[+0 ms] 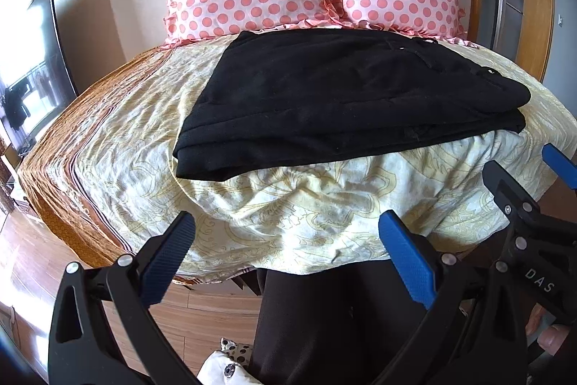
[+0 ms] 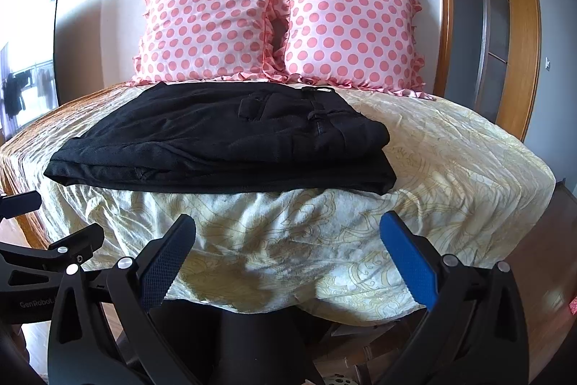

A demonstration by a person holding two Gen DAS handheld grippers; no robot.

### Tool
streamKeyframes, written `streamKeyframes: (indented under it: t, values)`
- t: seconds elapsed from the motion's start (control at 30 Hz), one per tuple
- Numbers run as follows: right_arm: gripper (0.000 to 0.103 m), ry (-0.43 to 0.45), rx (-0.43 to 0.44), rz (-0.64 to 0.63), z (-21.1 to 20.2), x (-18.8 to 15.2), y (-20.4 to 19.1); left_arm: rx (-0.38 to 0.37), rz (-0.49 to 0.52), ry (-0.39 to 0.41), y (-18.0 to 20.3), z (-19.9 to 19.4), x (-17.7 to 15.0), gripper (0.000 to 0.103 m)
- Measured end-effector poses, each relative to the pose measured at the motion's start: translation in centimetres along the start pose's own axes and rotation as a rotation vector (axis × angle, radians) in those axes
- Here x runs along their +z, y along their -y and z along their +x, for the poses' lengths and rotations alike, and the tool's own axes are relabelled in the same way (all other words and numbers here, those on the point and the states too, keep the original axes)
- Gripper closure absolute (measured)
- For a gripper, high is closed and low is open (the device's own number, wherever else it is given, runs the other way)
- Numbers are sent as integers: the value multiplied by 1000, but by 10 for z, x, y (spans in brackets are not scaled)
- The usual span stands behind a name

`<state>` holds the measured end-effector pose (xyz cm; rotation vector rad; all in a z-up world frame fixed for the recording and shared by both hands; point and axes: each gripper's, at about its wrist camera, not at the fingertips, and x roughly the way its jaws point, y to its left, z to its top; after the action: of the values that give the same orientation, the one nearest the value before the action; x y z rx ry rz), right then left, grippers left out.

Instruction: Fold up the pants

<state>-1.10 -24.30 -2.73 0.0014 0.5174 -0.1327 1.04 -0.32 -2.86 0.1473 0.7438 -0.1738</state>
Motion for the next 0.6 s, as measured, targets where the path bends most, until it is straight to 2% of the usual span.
streamKeyframes:
  t: [0.6]
  values:
    - [1, -10, -5, -9, 5, -2, 2, 0, 16, 12, 5, -2, -1, 2]
